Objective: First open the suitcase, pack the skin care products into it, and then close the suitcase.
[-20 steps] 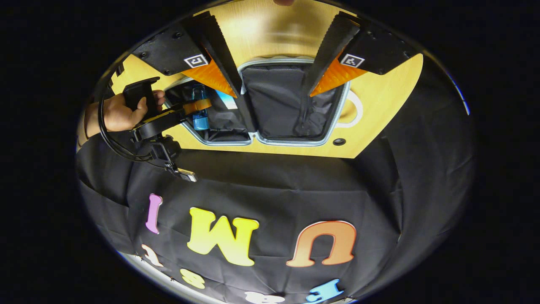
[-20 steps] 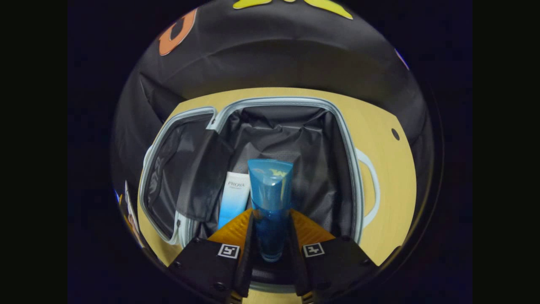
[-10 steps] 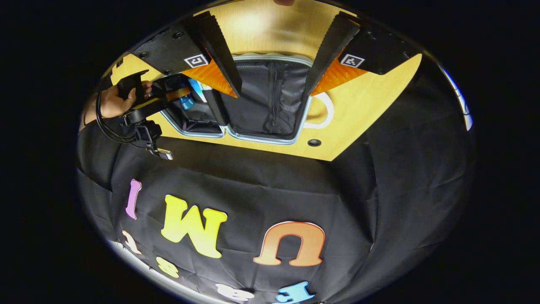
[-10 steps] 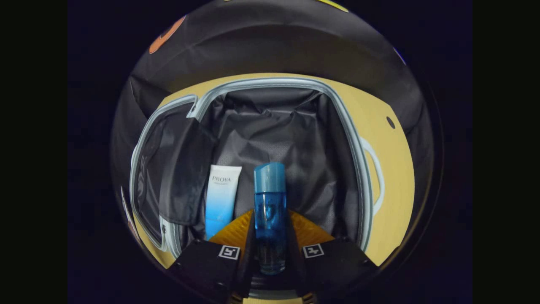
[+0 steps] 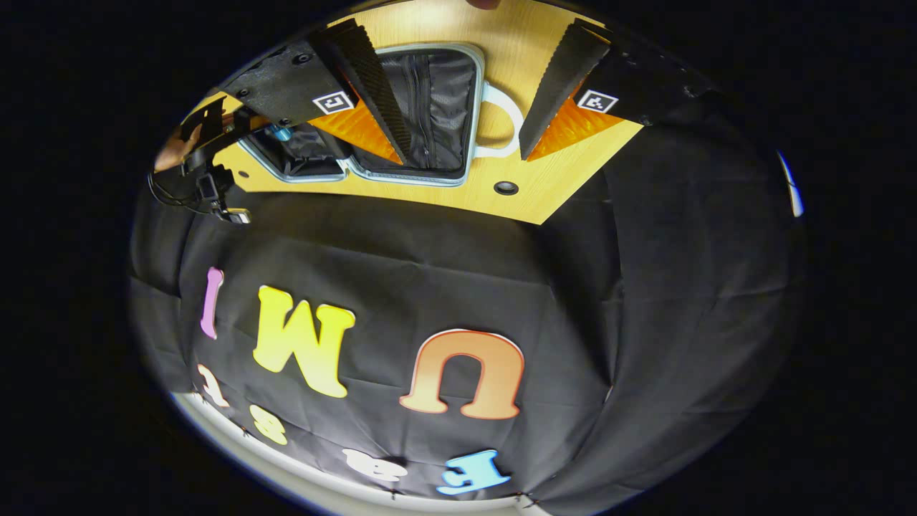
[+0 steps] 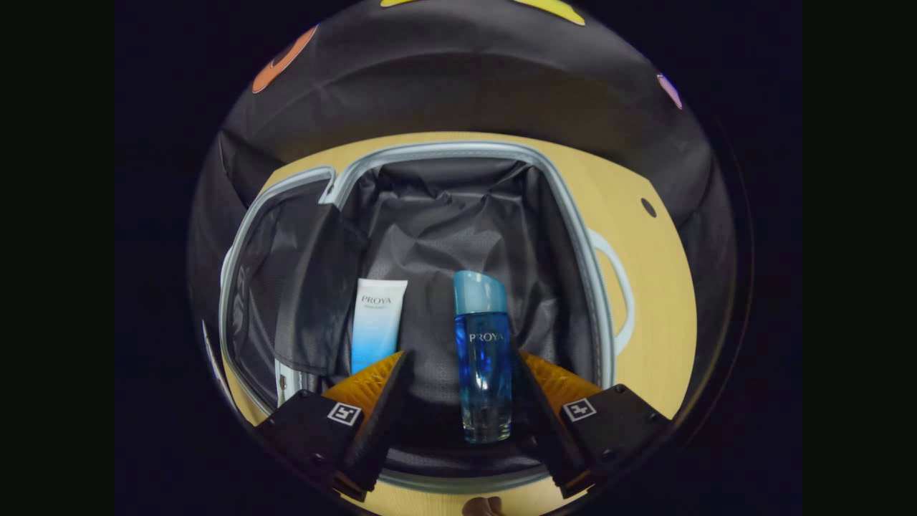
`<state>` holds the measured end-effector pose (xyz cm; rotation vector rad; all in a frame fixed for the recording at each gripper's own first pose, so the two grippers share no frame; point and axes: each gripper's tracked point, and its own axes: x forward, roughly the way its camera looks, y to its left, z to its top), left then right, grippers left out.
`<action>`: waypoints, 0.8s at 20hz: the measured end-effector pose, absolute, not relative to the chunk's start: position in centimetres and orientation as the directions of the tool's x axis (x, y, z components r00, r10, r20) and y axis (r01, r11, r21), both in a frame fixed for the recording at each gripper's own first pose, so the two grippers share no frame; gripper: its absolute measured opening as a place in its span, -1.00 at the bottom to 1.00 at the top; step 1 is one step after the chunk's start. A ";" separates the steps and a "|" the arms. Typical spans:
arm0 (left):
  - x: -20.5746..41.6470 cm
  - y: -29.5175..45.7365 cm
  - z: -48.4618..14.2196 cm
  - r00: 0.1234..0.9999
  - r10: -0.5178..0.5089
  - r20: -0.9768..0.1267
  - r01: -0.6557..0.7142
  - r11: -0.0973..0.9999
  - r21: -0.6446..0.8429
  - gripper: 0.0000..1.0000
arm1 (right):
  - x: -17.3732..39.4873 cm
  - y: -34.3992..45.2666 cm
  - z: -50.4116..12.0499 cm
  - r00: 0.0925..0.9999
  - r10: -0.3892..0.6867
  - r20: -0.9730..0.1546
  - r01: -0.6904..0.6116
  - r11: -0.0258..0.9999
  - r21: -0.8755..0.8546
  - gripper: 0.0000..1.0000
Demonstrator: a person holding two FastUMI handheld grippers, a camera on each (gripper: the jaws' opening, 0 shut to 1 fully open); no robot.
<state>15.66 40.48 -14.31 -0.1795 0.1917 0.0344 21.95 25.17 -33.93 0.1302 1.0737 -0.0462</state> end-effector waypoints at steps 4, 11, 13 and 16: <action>17.5 43.7 -17.6 0.970 0.044 -0.239 -0.129 0.928 -0.351 0.95 | 22.2 25.1 -28.8 0.586 0.049 -0.809 0.107 0.985 0.137 0.62; 19.9 43.5 -24.3 0.940 -0.055 -0.336 -0.188 0.738 -0.648 0.96 | 19.5 21.7 -15.6 0.815 0.020 -0.580 0.083 0.985 0.150 0.60; 20.4 43.4 -25.8 0.933 -0.068 -0.353 -0.215 0.681 -0.700 0.93 | 17.4 20.5 -12.8 0.850 0.015 -0.527 0.063 0.990 0.128 0.66; 21.1 43.8 -27.3 0.929 -0.066 -0.365 -0.236 0.653 -0.720 0.82 | 14.1 18.9 -9.6 0.877 0.003 -0.480 0.044 0.995 0.085 0.66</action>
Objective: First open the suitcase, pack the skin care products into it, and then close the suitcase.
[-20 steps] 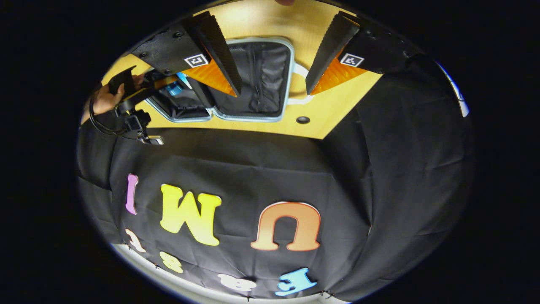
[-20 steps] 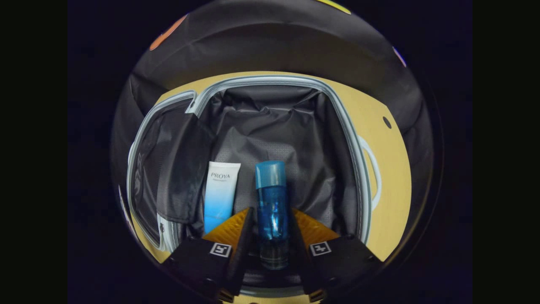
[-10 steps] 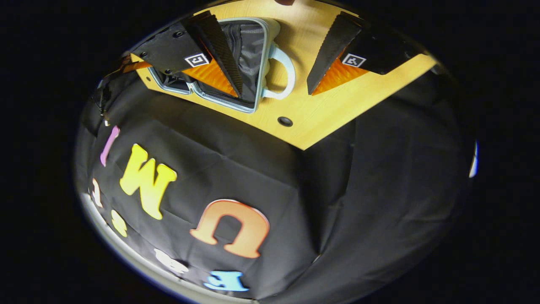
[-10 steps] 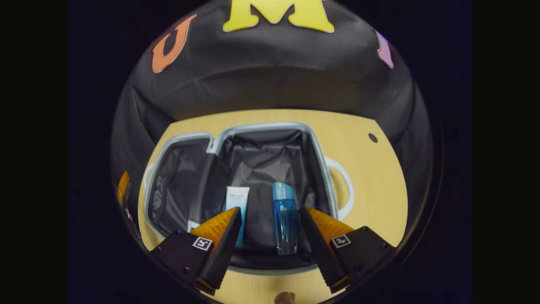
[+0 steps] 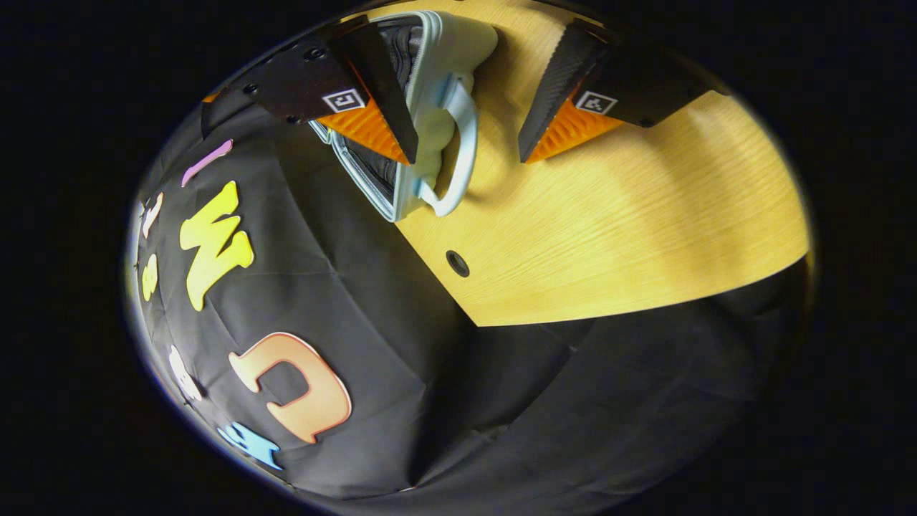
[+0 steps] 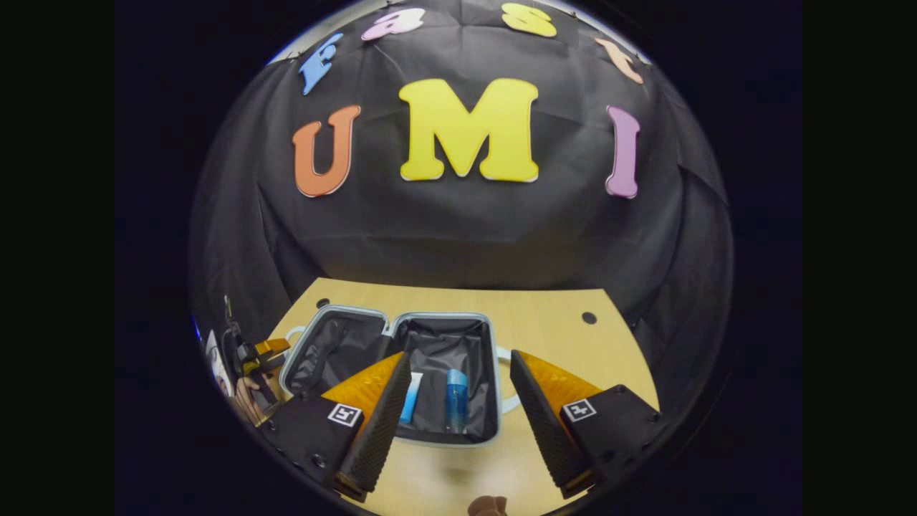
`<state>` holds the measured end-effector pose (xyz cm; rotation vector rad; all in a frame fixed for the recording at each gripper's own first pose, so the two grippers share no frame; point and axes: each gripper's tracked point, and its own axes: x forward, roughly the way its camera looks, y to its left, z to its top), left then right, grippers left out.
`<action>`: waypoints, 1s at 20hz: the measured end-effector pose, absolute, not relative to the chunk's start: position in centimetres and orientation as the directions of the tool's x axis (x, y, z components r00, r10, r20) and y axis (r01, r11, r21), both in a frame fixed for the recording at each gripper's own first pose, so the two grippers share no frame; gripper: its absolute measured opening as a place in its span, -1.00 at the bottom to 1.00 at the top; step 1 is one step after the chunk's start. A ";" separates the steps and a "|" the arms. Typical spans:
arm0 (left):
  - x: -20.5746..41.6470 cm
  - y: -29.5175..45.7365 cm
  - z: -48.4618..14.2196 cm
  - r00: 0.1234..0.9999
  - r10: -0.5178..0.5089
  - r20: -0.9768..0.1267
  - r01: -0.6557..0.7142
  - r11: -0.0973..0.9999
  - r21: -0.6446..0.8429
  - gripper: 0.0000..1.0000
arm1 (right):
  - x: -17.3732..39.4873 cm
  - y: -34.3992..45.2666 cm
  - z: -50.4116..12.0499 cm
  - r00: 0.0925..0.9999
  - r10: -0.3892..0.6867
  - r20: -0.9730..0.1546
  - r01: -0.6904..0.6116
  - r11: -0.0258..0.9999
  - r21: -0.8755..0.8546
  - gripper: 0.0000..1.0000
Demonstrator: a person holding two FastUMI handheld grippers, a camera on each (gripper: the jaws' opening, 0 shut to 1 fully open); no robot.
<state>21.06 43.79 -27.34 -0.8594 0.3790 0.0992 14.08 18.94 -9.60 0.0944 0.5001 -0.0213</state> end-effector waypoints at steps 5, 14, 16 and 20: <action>22.4 43.5 -29.0 0.923 -0.082 -0.376 -0.239 0.643 -0.727 0.09 | 10.4 15.9 -7.3 0.884 -0.044 -0.465 0.069 0.997 0.039 0.65; 23.4 42.8 -27.9 0.920 -0.124 -0.371 -0.203 0.658 -0.725 -0.88 | 8.2 10.8 -5.1 0.903 -0.098 -0.419 0.118 0.993 0.023 0.63; 23.4 42.8 -27.0 0.919 -0.101 -0.382 -0.206 0.703 -0.680 -0.93 | 8.1 10.2 -4.6 0.912 -0.085 -0.402 0.108 0.994 0.034 0.63; 23.7 42.5 -22.2 0.937 -0.013 -0.349 -0.203 0.793 -0.575 -0.94 | 8.5 8.7 -3.6 0.930 -0.026 -0.366 0.046 0.998 0.047 0.63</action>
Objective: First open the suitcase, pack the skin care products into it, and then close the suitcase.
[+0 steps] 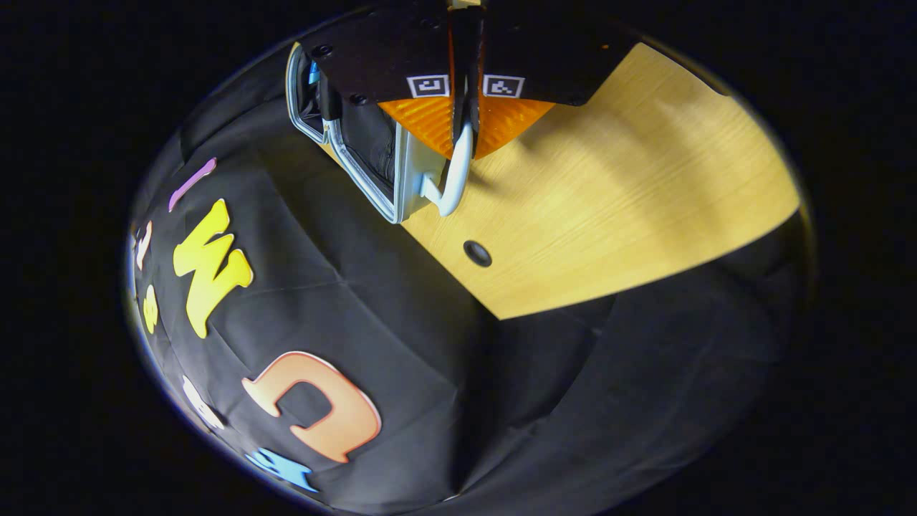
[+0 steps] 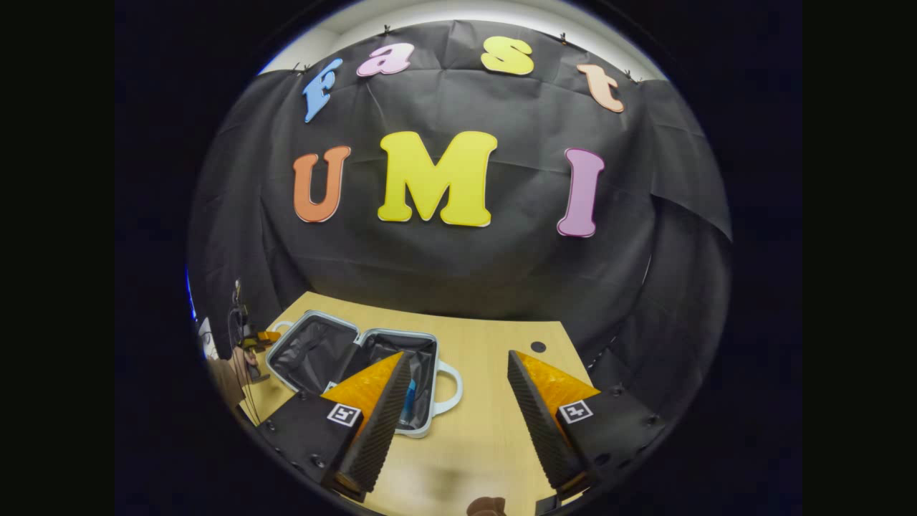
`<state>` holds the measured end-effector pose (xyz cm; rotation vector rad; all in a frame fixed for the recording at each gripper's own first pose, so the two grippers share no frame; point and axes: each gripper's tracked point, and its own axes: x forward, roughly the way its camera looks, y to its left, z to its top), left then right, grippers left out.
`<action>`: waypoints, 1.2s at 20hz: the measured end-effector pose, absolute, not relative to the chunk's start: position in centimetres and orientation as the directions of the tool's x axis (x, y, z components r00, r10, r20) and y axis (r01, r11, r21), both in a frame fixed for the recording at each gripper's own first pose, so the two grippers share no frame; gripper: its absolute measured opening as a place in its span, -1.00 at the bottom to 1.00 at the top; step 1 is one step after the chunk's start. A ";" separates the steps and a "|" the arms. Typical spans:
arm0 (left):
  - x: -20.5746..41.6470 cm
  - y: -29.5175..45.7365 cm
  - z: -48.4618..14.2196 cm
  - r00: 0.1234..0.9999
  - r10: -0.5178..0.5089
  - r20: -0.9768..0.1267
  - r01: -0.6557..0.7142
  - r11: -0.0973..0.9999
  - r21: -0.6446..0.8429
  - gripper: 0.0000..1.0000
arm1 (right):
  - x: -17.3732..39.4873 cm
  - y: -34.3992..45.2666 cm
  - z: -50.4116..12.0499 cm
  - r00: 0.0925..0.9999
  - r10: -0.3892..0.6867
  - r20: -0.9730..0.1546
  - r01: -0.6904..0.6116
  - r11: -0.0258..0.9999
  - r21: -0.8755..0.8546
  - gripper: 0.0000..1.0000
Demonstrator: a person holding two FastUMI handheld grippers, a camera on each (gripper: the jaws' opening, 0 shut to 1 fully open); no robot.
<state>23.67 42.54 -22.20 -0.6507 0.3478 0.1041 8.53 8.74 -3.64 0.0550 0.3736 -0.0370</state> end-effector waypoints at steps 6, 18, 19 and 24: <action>22.1 39.3 -13.6 0.963 0.093 -0.255 -0.192 0.896 -0.401 -0.94 | 10.6 5.4 -2.8 0.941 0.091 -0.325 -0.061 0.993 0.102 0.63; 18.1 25.2 -4.5 0.953 0.277 -0.125 -0.279 0.960 0.002 -0.94 | 13.1 -3.4 0.0 0.978 -0.007 -0.210 0.019 0.998 0.057 0.63; 17.9 24.4 -4.2 0.949 0.293 -0.120 -0.291 0.956 0.032 -0.94 | 13.0 -4.0 0.4 0.980 -0.017 -0.197 0.027 0.998 0.049 0.63; 19.4 20.8 -2.2 0.966 0.234 -0.106 -0.221 0.968 0.118 -0.94 | 10.8 -5.8 0.9 0.985 -0.017 -0.171 0.029 0.997 0.070 0.63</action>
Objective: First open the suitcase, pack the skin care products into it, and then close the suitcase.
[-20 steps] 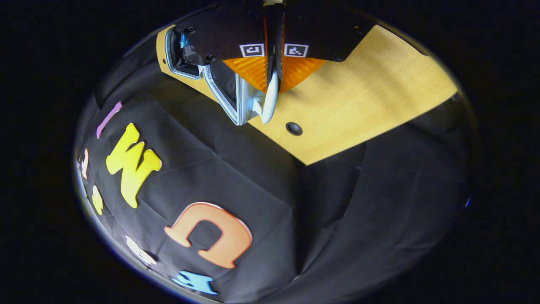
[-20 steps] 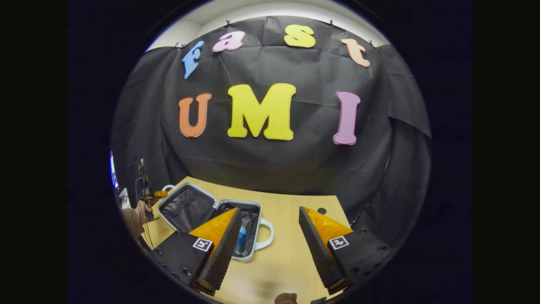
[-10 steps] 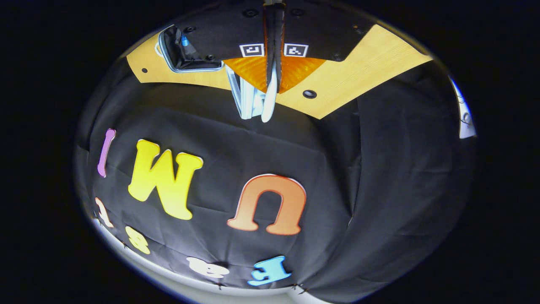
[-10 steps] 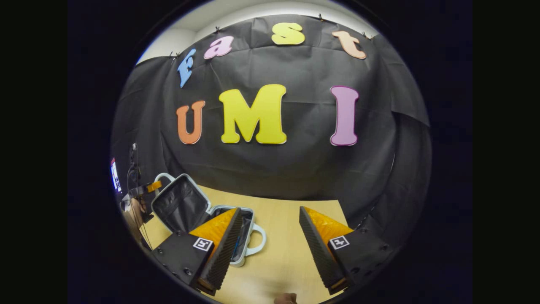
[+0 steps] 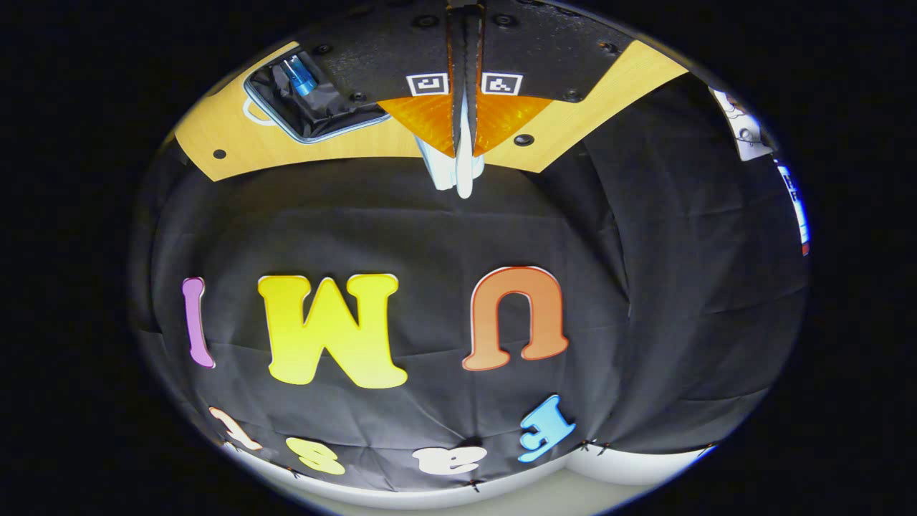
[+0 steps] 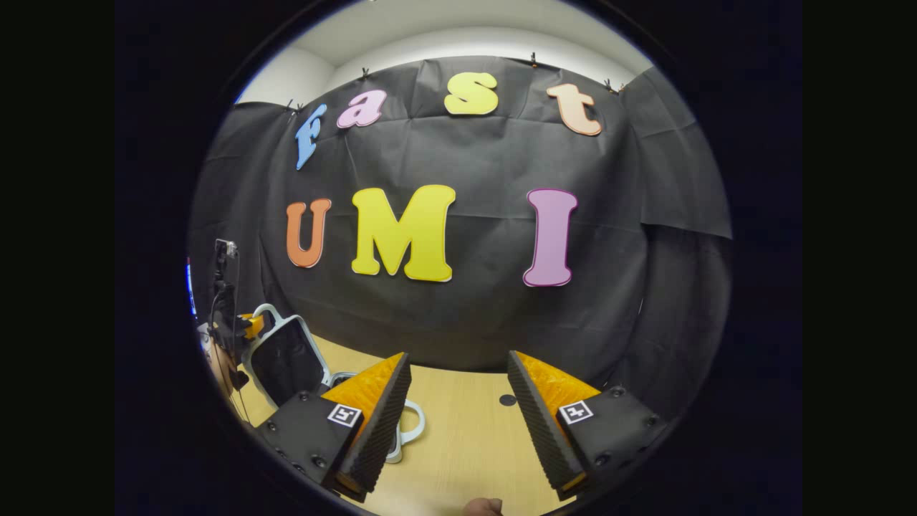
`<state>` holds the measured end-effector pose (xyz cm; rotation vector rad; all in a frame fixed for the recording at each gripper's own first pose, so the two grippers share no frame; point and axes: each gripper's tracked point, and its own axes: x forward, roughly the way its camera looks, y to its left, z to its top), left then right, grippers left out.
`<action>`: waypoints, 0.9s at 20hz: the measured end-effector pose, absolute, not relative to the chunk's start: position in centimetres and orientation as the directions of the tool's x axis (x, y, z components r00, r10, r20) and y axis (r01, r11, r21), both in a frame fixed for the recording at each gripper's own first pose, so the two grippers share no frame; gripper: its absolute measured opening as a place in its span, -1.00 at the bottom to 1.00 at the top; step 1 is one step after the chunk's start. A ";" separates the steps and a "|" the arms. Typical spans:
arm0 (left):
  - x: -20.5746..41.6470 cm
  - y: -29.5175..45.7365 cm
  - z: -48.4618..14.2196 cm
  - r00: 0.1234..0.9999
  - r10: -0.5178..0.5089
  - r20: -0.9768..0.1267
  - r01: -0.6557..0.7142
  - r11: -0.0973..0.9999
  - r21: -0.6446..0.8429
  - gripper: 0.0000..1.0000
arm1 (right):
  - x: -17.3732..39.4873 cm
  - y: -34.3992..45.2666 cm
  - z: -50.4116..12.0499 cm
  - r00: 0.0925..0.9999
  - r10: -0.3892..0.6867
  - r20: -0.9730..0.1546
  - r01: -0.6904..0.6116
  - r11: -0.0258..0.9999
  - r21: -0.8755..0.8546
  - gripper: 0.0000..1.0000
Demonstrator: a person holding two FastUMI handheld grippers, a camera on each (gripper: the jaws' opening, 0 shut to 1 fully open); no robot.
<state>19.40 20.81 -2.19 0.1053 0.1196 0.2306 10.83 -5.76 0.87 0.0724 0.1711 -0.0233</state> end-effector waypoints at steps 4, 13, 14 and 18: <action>20.9 22.8 -2.2 0.968 0.215 -0.130 -0.197 0.971 0.138 -0.95 | 10.0 -7.2 1.5 0.987 -0.036 -0.155 0.050 0.995 0.087 0.63; 22.8 22.5 -1.5 0.979 0.126 -0.162 -0.067 0.942 0.328 -0.95 | 7.1 -7.3 -0.2 0.974 -0.086 -0.211 0.113 0.986 0.121 0.63; 22.8 21.2 -1.5 0.981 0.108 -0.158 -0.046 0.934 0.353 -0.95 | 6.8 -7.1 -0.2 0.973 -0.088 -0.215 0.116 0.986 0.122 0.63; 22.5 15.6 -1.5 0.990 0.061 -0.126 0.001 0.898 0.441 -0.94 | 6.1 -7.1 0.3 0.974 -0.103 -0.202 0.126 0.986 0.106 0.63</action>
